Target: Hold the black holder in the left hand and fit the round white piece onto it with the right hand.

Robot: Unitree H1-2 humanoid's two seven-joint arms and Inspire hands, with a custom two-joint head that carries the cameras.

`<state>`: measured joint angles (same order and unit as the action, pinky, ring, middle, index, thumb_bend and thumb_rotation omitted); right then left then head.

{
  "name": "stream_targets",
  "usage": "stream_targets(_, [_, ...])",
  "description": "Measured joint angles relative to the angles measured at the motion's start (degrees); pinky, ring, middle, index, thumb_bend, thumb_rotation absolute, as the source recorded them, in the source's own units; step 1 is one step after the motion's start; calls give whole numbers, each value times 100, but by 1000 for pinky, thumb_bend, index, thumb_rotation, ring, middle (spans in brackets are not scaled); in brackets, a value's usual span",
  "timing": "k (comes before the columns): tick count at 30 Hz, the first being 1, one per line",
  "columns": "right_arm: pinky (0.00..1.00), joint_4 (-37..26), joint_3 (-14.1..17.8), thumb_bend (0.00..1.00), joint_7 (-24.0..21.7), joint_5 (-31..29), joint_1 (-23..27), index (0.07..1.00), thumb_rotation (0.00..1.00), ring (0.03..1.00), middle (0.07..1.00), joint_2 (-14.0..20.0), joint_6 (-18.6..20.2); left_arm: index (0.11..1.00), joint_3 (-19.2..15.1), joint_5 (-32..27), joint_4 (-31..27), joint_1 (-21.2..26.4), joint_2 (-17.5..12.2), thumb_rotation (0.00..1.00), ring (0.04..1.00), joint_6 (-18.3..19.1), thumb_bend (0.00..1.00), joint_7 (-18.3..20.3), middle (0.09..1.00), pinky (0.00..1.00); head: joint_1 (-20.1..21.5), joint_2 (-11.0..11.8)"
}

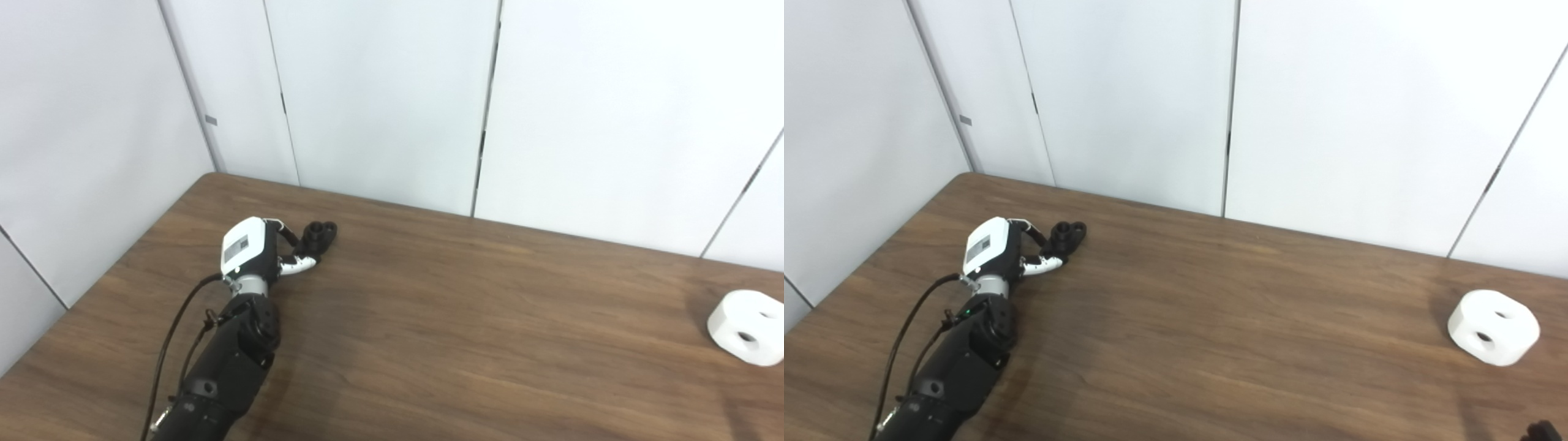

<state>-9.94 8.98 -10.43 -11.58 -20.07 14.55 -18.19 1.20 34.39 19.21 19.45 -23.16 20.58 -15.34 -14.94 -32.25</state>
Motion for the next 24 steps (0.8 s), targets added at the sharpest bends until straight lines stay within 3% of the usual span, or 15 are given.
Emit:
stream_targets(3, [1000, -1, -2, 767, -1, -3, -1, 1000, 995, 1000, 1000, -2, 7, 488, 49, -79, -222, -132, -20, 48, 878, -81, 515, 130, 796, 835, 53, -9])
stream_targets(7, [1000, -25, -9, 751, 2, -2, -3, 1000, 997, 1000, 1000, -4, 97, 489, 131, -139, -721, -338, -22, 50, 872, -82, 514, 445, 809, 756, 97, -26])
stream_targets(19, [1000, -197, -83, 705, 40, 34, -60, 1000, 999, 1000, 1000, -82, 293, 489, 386, -297, -2124, -945, -24, 52, 889, -74, 513, 1489, 819, 761, 395, -158])
stream_targets(24, [1000, -223, -150, 687, 174, 133, -155, 1000, 1000, 1000, 1000, -279, 405, 491, 688, -271, -2647, -1223, -18, 50, 893, -127, 510, 1801, 827, 770, 615, -264])
